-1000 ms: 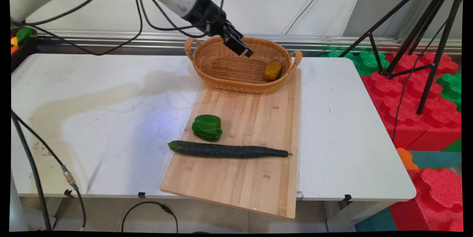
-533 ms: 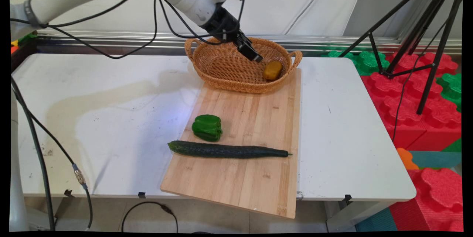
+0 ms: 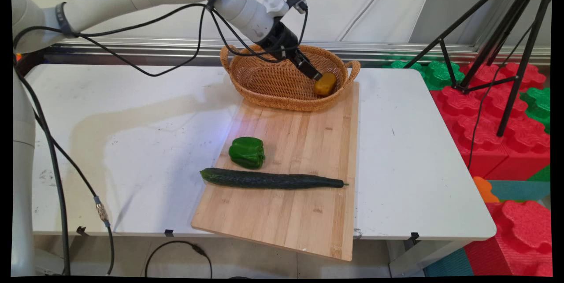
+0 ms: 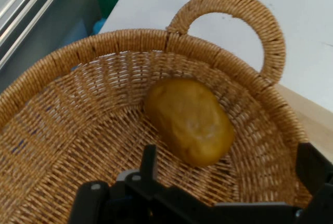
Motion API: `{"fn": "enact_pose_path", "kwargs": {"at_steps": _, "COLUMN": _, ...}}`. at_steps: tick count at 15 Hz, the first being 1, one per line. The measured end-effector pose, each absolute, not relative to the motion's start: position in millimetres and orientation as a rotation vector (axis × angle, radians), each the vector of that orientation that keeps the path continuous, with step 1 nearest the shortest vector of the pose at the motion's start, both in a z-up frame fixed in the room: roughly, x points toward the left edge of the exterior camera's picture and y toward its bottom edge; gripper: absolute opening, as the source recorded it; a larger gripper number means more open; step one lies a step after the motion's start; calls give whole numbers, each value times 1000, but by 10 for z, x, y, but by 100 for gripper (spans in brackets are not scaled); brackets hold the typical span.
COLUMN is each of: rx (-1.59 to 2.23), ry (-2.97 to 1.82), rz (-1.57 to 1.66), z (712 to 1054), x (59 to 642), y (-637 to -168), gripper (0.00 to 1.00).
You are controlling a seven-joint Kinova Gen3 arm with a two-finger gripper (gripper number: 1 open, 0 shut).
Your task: Pick up the potato from the vegetable basket
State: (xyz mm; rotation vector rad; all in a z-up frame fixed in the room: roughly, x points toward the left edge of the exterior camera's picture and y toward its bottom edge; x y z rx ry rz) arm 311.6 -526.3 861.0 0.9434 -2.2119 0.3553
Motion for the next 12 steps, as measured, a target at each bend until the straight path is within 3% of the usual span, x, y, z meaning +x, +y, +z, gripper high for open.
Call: {"fn": "enact_pose_path", "kwargs": {"at_steps": 12, "rx": 1040, "ry": -2193, "rz": 378, "z": 8215, "x": 2895, "y": -5517, "gripper": 100}}
